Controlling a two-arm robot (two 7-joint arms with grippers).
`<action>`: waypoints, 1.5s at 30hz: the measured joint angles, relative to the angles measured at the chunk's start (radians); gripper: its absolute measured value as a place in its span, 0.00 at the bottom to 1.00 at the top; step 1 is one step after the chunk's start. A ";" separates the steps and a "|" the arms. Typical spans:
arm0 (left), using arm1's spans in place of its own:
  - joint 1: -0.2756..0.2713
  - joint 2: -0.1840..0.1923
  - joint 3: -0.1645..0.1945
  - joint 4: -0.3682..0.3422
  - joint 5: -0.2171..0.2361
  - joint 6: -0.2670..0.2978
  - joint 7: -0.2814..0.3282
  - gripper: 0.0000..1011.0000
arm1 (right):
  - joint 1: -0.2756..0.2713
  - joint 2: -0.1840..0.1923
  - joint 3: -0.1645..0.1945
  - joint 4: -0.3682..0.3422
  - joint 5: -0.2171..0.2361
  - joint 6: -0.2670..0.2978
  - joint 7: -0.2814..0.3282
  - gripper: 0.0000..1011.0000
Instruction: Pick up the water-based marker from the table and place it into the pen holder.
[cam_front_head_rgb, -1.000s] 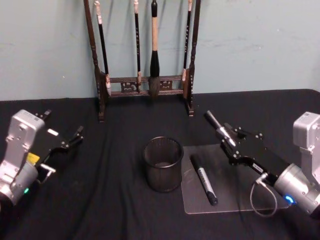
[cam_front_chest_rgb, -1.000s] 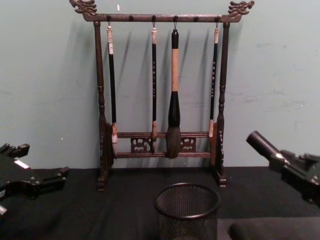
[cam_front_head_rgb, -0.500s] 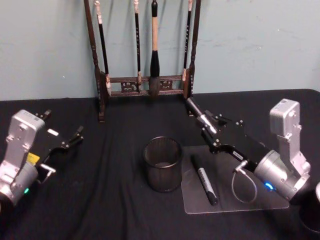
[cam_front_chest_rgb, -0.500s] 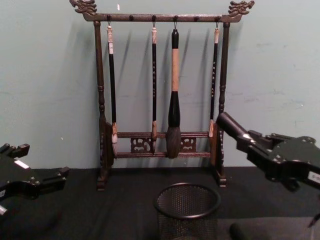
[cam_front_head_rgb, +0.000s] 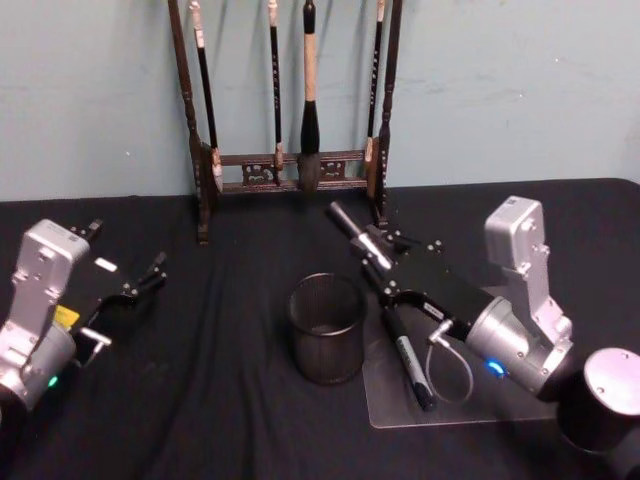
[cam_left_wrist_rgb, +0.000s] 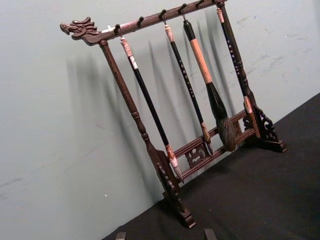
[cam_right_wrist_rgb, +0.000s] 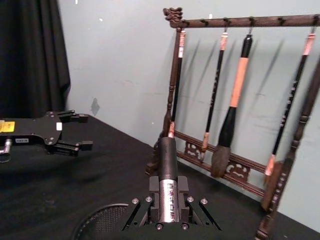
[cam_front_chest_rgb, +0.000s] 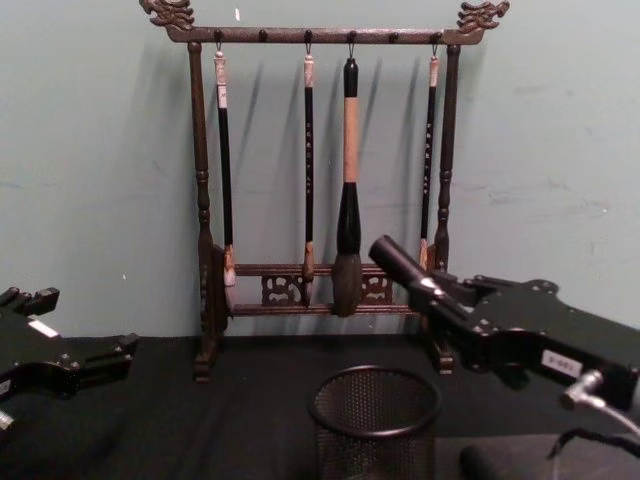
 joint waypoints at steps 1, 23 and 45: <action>0.000 0.000 0.000 0.000 0.000 0.000 0.000 1.00 | 0.007 -0.006 -0.006 0.008 -0.002 -0.001 0.002 0.21; 0.000 0.000 0.000 0.000 0.000 0.000 0.000 1.00 | 0.083 -0.067 -0.075 0.093 -0.040 -0.024 0.015 0.21; 0.000 0.000 0.000 0.000 0.000 0.000 0.000 1.00 | 0.133 -0.101 -0.112 0.144 -0.065 -0.037 0.026 0.21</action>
